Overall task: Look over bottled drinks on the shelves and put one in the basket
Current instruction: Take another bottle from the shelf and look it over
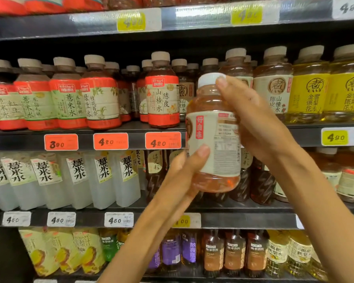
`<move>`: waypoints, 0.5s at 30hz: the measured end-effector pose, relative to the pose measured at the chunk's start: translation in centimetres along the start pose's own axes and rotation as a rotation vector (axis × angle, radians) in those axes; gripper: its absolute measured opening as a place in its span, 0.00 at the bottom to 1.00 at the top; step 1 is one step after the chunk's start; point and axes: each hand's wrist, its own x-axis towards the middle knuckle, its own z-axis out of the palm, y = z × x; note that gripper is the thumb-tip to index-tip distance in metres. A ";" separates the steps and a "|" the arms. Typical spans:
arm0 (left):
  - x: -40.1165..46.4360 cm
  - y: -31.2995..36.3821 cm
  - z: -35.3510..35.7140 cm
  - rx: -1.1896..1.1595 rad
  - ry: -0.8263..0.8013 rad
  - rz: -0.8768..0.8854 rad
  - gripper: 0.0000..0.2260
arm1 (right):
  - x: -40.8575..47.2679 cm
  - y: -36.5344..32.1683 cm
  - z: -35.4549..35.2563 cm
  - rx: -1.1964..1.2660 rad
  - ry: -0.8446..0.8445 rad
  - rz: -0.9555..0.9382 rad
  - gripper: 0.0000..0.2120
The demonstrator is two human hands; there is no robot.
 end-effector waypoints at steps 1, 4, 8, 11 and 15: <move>0.1 0.1 -0.1 -0.050 -0.070 -0.014 0.28 | 0.2 0.0 -0.1 0.018 -0.021 0.018 0.25; 0.1 0.0 -0.2 -0.105 -0.147 -0.031 0.26 | 0.7 -0.5 -0.1 0.024 -0.045 0.020 0.23; 0.7 0.6 -0.6 0.154 0.028 0.087 0.31 | 1.3 -0.9 -0.2 -0.040 0.080 -0.068 0.18; 1.4 1.4 -0.2 0.415 0.133 0.230 0.32 | 1.8 -1.2 0.3 -0.126 0.245 -0.125 0.13; 3.0 0.8 0.4 0.629 0.222 0.283 0.41 | 2.6 -1.5 1.0 -0.106 0.241 -0.066 0.15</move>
